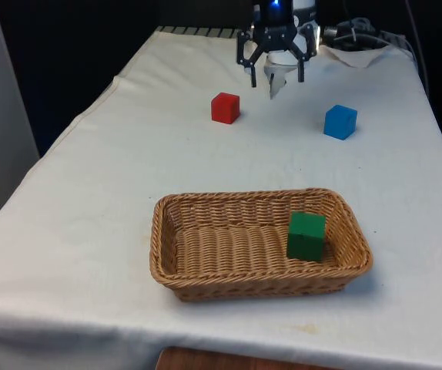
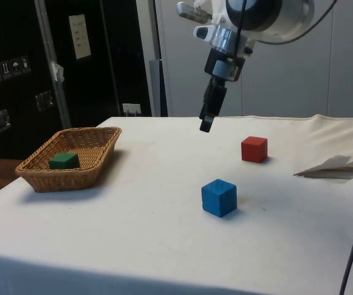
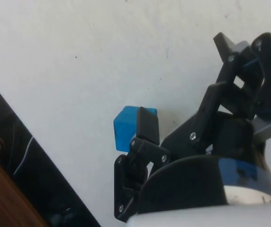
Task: Pick up exactly two blocks and place them into the basket.
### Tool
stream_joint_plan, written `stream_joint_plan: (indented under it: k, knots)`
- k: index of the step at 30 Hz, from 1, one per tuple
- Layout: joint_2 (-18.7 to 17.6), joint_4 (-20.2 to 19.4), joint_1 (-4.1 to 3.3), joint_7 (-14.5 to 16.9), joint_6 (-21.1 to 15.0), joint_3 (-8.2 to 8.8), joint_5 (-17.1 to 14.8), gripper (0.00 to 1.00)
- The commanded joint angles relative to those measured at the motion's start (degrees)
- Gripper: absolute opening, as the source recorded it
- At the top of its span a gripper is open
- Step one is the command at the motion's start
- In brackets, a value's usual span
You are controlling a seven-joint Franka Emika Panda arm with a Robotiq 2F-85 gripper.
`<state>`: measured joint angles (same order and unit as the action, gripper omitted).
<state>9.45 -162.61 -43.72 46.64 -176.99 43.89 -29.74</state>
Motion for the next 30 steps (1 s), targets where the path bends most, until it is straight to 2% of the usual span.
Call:
stream_joint_plan:
  k: [1, 8, 9, 10, 17, 18, 19, 24, 27, 30]
  knots:
    - [-0.40, -0.17, 0.06, -0.52, -0.74, -0.17, -0.17, 1.00]
    - [-1.66, -0.06, 0.00, -2.98, -1.66, -0.11, -0.34, 1.00]
    - [-1.15, 0.00, 0.06, -2.64, -0.80, 0.00, 0.00, 1.00]
    - [-1.83, 0.00, 0.00, -3.27, -1.78, -0.11, -0.34, 1.00]
    - [-3.55, 0.06, 0.00, -6.19, -2.92, -0.06, -0.40, 1.00]
    - [-2.98, 0.06, 0.06, -5.67, -2.01, 0.00, 0.00, 1.00]
    - [-3.72, 0.06, 0.00, -6.53, -3.04, -0.06, -0.40, 1.00]
    - [-4.76, 0.06, 0.00, -8.08, -3.78, -0.06, -0.40, 1.00]
    - [-5.04, 0.11, 0.11, -8.54, -3.27, 0.11, 0.00, 1.00]
    - [-5.90, 0.17, 0.34, -8.88, -4.35, 0.52, -0.23, 1.00]
